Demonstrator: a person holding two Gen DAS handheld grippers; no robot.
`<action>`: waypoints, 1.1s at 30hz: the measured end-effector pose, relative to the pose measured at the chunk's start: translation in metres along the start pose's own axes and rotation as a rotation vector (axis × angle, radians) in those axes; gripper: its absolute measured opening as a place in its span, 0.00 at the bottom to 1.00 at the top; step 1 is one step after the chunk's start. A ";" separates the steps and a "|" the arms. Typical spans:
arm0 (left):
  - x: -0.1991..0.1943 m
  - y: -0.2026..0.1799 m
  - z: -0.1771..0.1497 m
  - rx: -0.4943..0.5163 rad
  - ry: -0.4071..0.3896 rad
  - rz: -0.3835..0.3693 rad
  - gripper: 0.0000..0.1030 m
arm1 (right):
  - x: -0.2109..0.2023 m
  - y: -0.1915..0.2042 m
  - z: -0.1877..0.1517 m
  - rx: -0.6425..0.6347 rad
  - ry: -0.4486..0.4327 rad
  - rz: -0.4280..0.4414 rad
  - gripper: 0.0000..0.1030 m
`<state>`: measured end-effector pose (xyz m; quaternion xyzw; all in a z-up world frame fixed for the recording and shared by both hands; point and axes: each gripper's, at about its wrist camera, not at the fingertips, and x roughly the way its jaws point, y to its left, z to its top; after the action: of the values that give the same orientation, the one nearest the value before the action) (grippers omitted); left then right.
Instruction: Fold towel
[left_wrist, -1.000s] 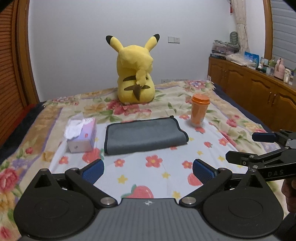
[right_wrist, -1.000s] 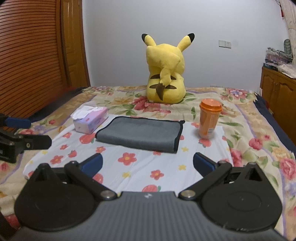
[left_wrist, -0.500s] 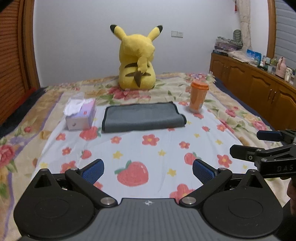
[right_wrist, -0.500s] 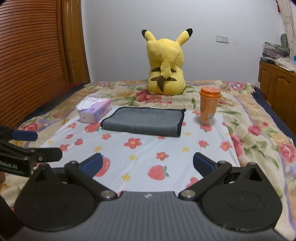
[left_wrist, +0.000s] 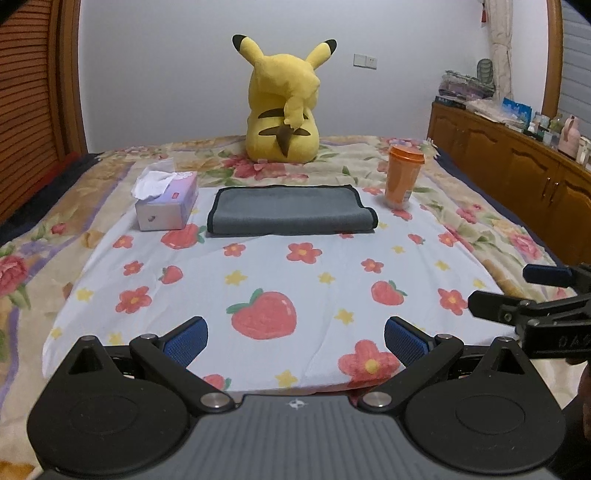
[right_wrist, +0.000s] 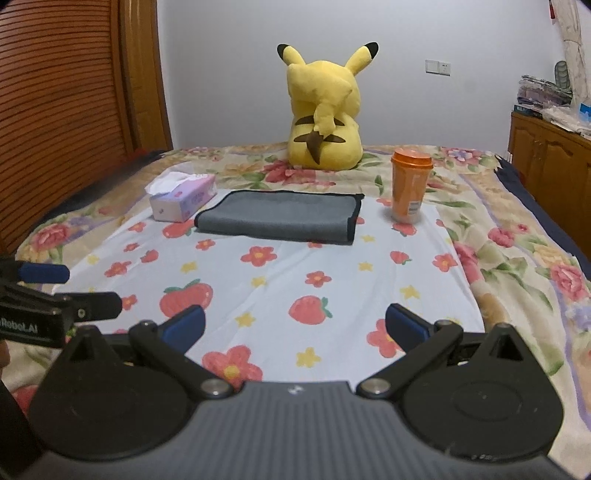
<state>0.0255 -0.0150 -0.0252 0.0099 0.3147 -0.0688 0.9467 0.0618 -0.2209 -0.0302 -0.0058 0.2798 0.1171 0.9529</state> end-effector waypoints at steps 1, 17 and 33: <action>0.000 0.000 -0.002 0.004 0.000 0.006 1.00 | -0.001 0.000 -0.001 0.000 -0.004 -0.002 1.00; -0.007 0.001 -0.002 0.004 -0.069 0.038 1.00 | 0.004 -0.006 -0.007 0.017 -0.051 -0.043 1.00; -0.019 -0.001 0.002 0.018 -0.156 0.065 1.00 | -0.003 -0.009 -0.005 0.027 -0.119 -0.067 1.00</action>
<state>0.0116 -0.0139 -0.0128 0.0234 0.2390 -0.0414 0.9699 0.0589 -0.2303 -0.0330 0.0045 0.2237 0.0814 0.9713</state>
